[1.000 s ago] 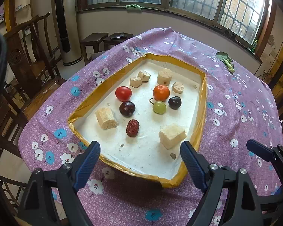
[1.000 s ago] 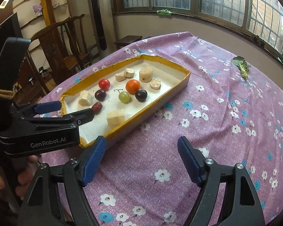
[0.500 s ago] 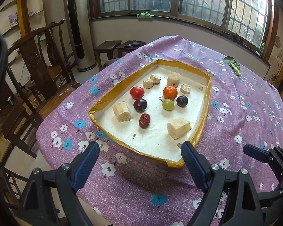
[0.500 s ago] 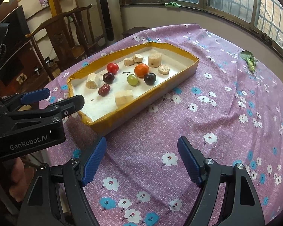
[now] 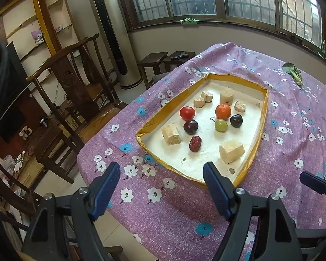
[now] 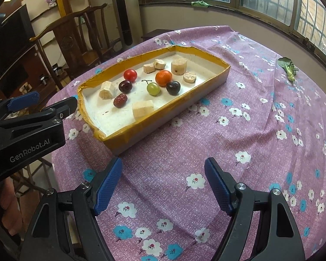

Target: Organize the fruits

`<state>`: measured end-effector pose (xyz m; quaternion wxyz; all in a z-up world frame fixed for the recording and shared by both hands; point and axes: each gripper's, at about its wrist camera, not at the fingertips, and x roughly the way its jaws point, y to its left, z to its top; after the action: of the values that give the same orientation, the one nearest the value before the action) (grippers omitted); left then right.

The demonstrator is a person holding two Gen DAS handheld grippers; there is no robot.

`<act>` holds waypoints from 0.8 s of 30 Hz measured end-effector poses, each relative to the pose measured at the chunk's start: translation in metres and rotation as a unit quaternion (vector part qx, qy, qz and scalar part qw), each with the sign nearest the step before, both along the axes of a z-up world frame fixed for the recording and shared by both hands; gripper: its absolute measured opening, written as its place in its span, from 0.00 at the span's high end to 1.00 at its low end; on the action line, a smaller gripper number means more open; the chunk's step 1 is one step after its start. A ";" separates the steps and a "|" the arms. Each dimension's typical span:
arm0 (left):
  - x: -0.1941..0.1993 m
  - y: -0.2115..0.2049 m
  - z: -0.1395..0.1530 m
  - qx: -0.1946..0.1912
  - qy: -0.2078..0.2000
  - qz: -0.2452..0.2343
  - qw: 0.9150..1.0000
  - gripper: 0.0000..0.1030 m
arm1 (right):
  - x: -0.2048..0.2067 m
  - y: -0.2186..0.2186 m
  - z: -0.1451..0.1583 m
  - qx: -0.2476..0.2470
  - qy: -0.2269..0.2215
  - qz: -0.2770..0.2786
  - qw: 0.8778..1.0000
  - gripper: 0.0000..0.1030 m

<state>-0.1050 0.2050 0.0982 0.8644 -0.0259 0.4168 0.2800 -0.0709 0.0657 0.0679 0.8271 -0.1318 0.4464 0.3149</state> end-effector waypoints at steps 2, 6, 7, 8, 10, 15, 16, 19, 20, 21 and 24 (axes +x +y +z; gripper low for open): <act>-0.001 0.000 0.000 0.000 -0.002 0.001 1.000 0.22 | 0.001 0.000 -0.001 0.000 0.001 -0.001 1.000 0.25; 0.000 0.001 -0.002 -0.019 0.002 -0.009 1.000 0.22 | 0.001 -0.002 -0.001 0.000 0.002 -0.004 1.000 0.25; 0.000 0.001 -0.002 -0.023 0.003 -0.010 1.000 0.22 | 0.001 -0.002 -0.001 0.001 0.002 -0.005 1.000 0.25; 0.000 0.001 -0.003 -0.026 0.004 -0.011 1.000 0.22 | 0.001 -0.002 -0.001 0.002 0.003 -0.005 1.000 0.25; -0.001 0.002 -0.003 -0.029 0.001 -0.009 1.000 0.22 | 0.001 -0.002 -0.001 0.002 0.003 -0.005 1.000 0.25; -0.003 0.005 -0.002 -0.041 -0.007 -0.001 0.999 0.22 | 0.001 0.000 -0.002 -0.002 0.003 -0.001 1.000 0.25; -0.003 0.006 -0.003 -0.046 -0.006 -0.001 0.999 0.22 | 0.001 0.000 -0.002 -0.002 0.002 -0.002 1.000 0.25; 0.001 0.008 -0.008 -0.054 0.004 -0.003 0.999 0.22 | 0.002 0.001 -0.002 -0.004 0.001 -0.002 1.000 0.25; 0.001 0.008 -0.009 -0.055 0.006 -0.004 0.998 0.22 | 0.002 0.002 -0.002 -0.004 0.001 -0.002 1.000 0.25; 0.001 0.009 -0.010 -0.057 0.007 -0.005 0.998 0.22 | 0.003 0.002 -0.003 -0.005 0.003 -0.001 1.000 0.25; 0.002 0.009 -0.012 -0.062 0.013 -0.011 0.998 0.22 | 0.003 0.004 -0.004 -0.008 0.005 0.000 1.000 0.25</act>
<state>-0.1026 0.2141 0.0862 0.8586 -0.0712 0.4451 0.2443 -0.0678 0.0699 0.0637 0.8239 -0.1366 0.4531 0.3117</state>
